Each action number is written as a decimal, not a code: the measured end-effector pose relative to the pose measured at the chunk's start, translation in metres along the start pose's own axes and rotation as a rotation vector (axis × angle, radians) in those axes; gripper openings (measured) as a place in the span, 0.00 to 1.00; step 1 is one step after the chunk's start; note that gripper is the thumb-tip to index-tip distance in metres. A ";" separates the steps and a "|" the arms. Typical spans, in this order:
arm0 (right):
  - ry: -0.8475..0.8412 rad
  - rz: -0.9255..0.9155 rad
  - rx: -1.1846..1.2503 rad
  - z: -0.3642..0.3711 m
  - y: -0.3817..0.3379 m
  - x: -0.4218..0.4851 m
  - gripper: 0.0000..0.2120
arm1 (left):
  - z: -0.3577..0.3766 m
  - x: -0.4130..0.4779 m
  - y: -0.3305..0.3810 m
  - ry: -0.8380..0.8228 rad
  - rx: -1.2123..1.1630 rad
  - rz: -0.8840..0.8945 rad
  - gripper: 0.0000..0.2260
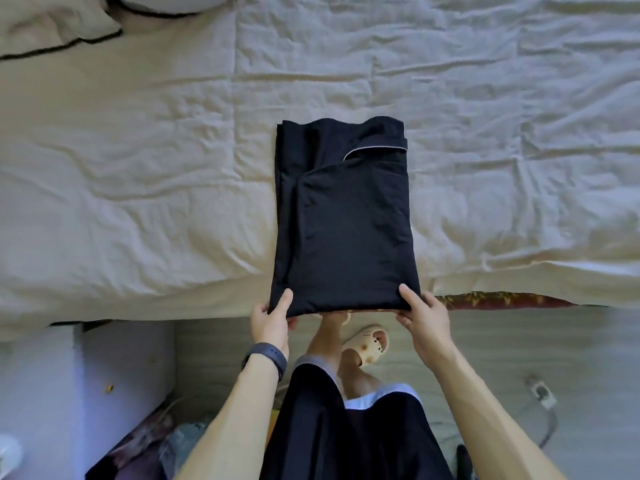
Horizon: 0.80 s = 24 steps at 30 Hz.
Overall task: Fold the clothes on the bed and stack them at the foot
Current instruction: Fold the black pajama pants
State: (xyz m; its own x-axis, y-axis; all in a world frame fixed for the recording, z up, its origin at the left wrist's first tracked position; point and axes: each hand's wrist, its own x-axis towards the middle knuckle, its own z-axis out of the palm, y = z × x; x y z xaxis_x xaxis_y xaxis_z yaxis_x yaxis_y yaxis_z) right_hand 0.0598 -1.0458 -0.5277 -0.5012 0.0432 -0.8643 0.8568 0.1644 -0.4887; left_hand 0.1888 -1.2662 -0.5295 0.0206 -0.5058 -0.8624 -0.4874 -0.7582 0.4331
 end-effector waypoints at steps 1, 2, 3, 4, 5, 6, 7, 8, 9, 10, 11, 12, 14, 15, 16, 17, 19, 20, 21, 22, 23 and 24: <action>-0.017 0.005 0.016 -0.006 0.002 -0.006 0.09 | -0.003 -0.008 -0.003 -0.018 -0.101 -0.080 0.15; -0.026 0.016 0.021 -0.013 0.004 -0.012 0.08 | -0.006 -0.014 -0.006 -0.056 -0.175 -0.167 0.14; -0.032 0.030 0.014 -0.021 0.008 -0.019 0.07 | -0.011 -0.021 -0.010 -0.103 -0.223 -0.249 0.12; -0.036 0.042 -0.004 -0.027 0.012 -0.025 0.06 | -0.016 -0.027 -0.014 -0.148 -0.257 -0.314 0.11; -0.039 0.047 -0.030 -0.033 0.016 -0.031 0.06 | -0.020 -0.031 -0.017 -0.182 -0.278 -0.354 0.11; -0.042 0.047 -0.059 -0.038 0.019 -0.036 0.06 | -0.024 -0.034 -0.020 -0.202 -0.281 -0.371 0.10; -0.044 0.047 -0.074 -0.041 0.022 -0.040 0.06 | -0.028 -0.036 -0.024 -0.218 -0.264 -0.371 0.10; -0.045 0.048 -0.074 -0.044 0.026 -0.044 0.06 | -0.032 -0.037 -0.029 -0.236 -0.231 -0.355 0.11; -0.040 0.053 -0.067 -0.047 0.029 -0.047 0.06 | -0.037 -0.039 -0.033 -0.254 -0.189 -0.331 0.12; -0.030 0.063 -0.057 -0.049 0.033 -0.050 0.06 | -0.042 -0.041 -0.037 -0.267 -0.138 -0.297 0.13; -0.021 0.079 -0.046 -0.052 0.036 -0.054 0.05 | -0.047 -0.044 -0.041 -0.264 -0.079 -0.258 0.14; -0.015 0.095 -0.036 -0.054 0.040 -0.057 0.06 | -0.051 -0.048 -0.043 -0.243 -0.017 -0.212 0.15; -0.008 0.108 -0.031 -0.057 0.047 -0.064 0.11 | -0.059 -0.053 -0.048 -0.172 0.070 -0.118 0.16; -0.006 0.095 -0.041 -0.059 0.049 -0.069 0.15 | -0.062 -0.056 -0.049 -0.147 0.071 -0.081 0.16; -0.008 0.071 -0.058 -0.061 0.049 -0.076 0.17 | -0.065 -0.059 -0.049 -0.145 0.050 -0.048 0.16; -0.016 0.041 -0.079 -0.062 0.046 -0.083 0.17 | -0.067 -0.064 -0.046 -0.170 0.022 -0.015 0.16; -0.054 -0.034 -0.124 -0.063 0.035 -0.095 0.13 | -0.069 -0.074 -0.035 -0.254 -0.001 0.057 0.19; -0.081 -0.072 -0.143 -0.063 0.027 -0.098 0.11 | -0.069 -0.078 -0.029 -0.294 0.012 0.097 0.19; -0.106 -0.099 -0.154 -0.063 0.019 -0.100 0.10 | -0.068 -0.080 -0.021 -0.325 0.037 0.133 0.18; -0.129 -0.114 -0.157 -0.062 0.010 -0.099 0.08 | -0.067 -0.081 -0.012 -0.350 0.056 0.151 0.17; -0.152 -0.115 -0.143 -0.062 0.000 -0.096 0.07 | -0.064 -0.081 -0.003 -0.367 0.068 0.147 0.15; -0.182 -0.104 -0.116 -0.061 -0.010 -0.091 0.07 | -0.059 -0.081 0.008 -0.384 0.081 0.123 0.13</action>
State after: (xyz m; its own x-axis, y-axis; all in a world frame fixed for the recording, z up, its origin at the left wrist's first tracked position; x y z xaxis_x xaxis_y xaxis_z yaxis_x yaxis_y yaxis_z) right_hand 0.0899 -0.9913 -0.4366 -0.5469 -0.1566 -0.8224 0.7769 0.2711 -0.5683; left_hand 0.2348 -1.2560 -0.4408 -0.3624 -0.3886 -0.8472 -0.5331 -0.6591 0.5304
